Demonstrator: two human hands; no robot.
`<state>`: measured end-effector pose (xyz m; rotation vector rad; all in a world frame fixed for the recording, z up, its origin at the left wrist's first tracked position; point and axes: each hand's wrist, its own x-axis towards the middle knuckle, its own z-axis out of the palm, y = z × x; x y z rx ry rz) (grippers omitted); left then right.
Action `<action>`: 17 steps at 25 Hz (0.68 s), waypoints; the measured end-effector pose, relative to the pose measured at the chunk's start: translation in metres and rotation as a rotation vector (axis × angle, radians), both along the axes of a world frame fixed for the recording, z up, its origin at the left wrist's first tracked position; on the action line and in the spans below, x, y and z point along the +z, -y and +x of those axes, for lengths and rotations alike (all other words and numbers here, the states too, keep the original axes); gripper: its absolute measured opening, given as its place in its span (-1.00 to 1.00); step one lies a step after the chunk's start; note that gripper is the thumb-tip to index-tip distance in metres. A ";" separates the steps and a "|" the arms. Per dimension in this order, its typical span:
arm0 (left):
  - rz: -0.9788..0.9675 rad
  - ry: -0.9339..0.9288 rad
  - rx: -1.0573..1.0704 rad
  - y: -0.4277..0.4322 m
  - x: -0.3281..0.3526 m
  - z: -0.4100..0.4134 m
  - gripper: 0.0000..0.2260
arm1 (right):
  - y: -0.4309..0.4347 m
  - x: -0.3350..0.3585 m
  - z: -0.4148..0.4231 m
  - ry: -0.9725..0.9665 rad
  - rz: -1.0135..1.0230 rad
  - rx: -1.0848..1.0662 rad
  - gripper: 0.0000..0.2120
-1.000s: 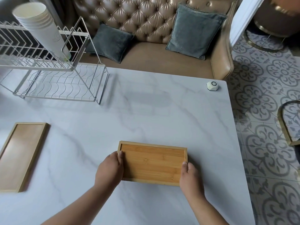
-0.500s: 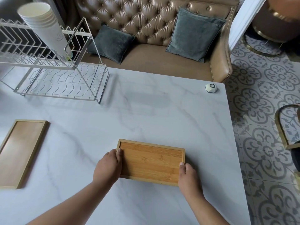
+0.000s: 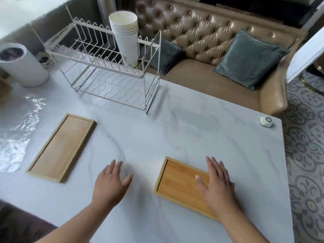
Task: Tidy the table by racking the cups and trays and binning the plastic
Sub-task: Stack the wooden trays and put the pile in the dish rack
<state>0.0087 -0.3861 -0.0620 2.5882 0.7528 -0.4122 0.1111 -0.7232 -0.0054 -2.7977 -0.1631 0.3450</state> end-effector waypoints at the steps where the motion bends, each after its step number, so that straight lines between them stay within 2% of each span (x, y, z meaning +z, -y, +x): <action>1: 0.063 -0.019 -0.020 -0.014 -0.002 -0.009 -0.28 | -0.022 0.001 0.006 -0.007 -0.039 0.091 -0.28; 4: 0.149 -0.004 0.002 -0.054 -0.002 -0.031 -0.23 | -0.096 -0.002 0.019 -0.022 -0.098 0.336 -0.24; 8: 0.141 -0.001 0.182 -0.123 -0.002 -0.055 -0.28 | -0.209 -0.012 0.033 -0.042 -0.126 0.567 -0.20; 13: 0.169 -0.055 0.359 -0.201 -0.013 -0.082 -0.28 | -0.344 -0.029 0.052 -0.073 -0.139 0.746 -0.22; 17: 0.123 -0.041 0.492 -0.228 -0.023 -0.090 -0.14 | -0.440 -0.044 0.075 -0.094 -0.204 0.823 -0.20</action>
